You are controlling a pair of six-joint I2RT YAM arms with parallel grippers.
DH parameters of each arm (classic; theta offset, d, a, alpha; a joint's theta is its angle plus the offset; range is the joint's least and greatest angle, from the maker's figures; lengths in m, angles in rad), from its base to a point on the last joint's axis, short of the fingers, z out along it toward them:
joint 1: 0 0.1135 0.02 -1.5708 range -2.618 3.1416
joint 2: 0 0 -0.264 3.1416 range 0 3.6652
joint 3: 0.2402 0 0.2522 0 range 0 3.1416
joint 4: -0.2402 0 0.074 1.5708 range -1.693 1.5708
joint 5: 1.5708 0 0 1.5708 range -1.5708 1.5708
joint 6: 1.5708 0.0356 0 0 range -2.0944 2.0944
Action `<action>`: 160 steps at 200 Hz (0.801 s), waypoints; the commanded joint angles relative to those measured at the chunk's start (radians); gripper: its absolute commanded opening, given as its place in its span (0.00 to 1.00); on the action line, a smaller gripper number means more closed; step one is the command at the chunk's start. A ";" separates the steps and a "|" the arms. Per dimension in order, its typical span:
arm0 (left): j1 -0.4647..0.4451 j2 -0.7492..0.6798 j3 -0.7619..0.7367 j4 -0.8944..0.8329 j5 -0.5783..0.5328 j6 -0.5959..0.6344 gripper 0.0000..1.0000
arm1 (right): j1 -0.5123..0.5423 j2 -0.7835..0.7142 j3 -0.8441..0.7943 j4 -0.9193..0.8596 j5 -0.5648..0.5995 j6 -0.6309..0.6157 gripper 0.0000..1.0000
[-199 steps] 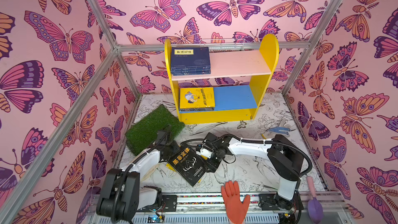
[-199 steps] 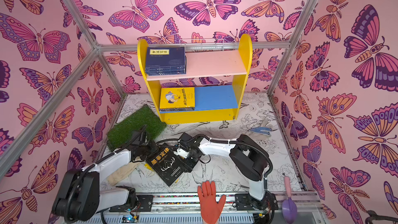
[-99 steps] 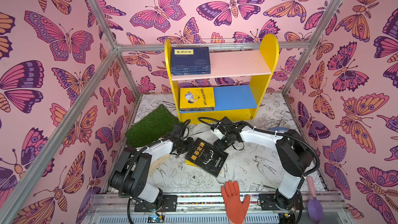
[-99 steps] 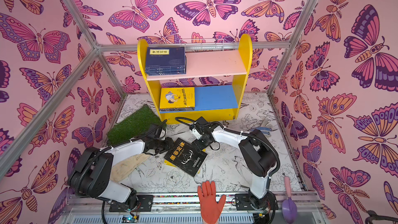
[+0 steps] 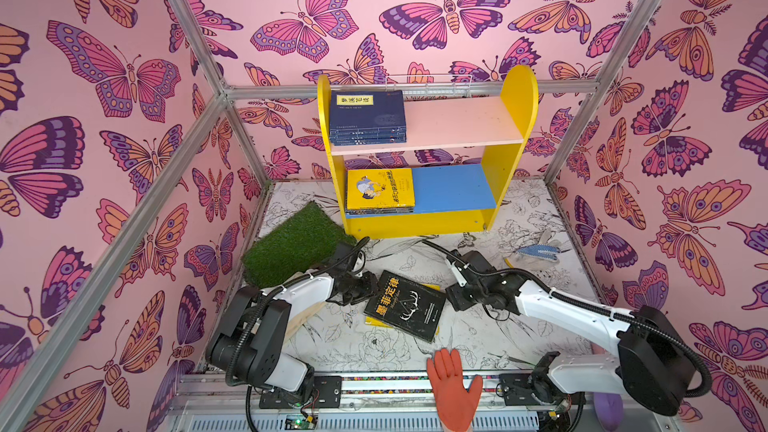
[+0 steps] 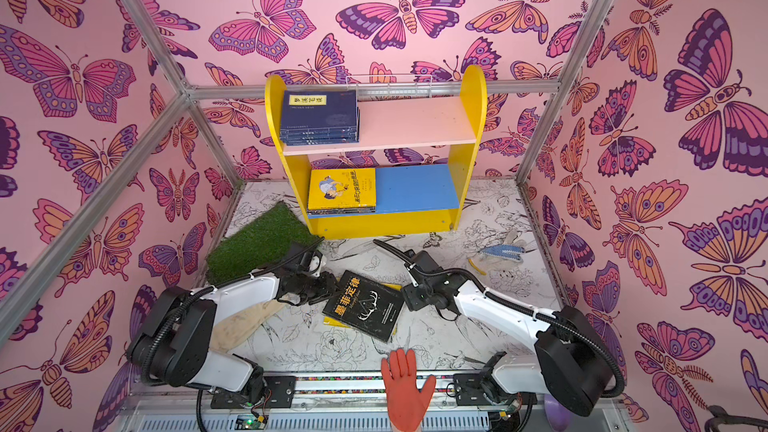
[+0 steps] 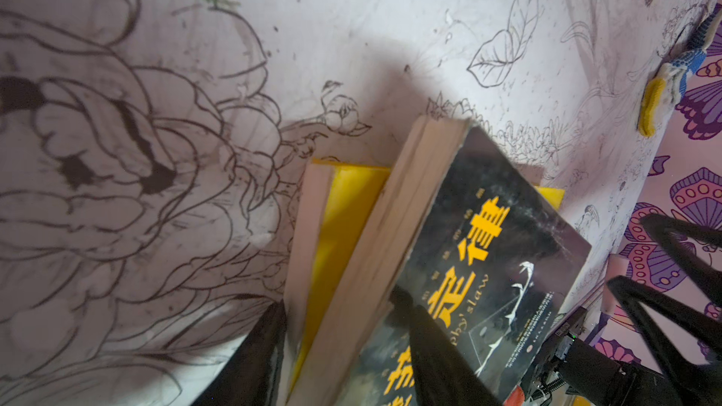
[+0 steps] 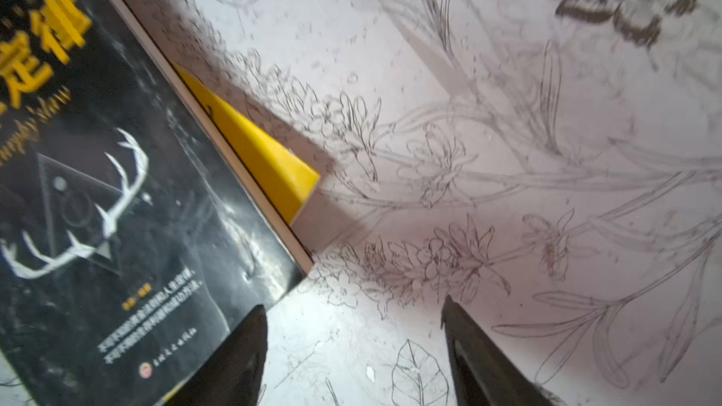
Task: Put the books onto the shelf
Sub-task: 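Grip the black book edges with both grippers and tilt it upright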
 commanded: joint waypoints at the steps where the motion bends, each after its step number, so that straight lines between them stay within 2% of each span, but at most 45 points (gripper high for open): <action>1: -0.007 0.009 -0.006 -0.030 0.040 0.016 0.53 | 0.011 0.039 -0.053 0.022 -0.047 0.089 0.70; 43: -0.012 -0.006 -0.013 -0.033 0.048 0.019 0.53 | 0.015 0.187 0.006 0.103 -0.158 0.072 0.70; 65: -0.013 -0.009 -0.016 -0.036 0.065 0.021 0.53 | 0.015 0.299 0.139 0.085 -0.180 0.043 0.70; 103: -0.016 -0.019 -0.013 -0.053 0.062 0.020 0.53 | -0.013 0.454 0.412 0.009 -0.152 -0.007 0.70; 137: -0.016 -0.030 -0.013 -0.061 0.069 0.021 0.51 | -0.092 0.459 0.476 0.029 -0.143 0.041 0.70; 160: -0.016 -0.019 -0.009 -0.060 0.073 0.022 0.40 | -0.163 0.400 0.426 0.053 -0.135 0.102 0.70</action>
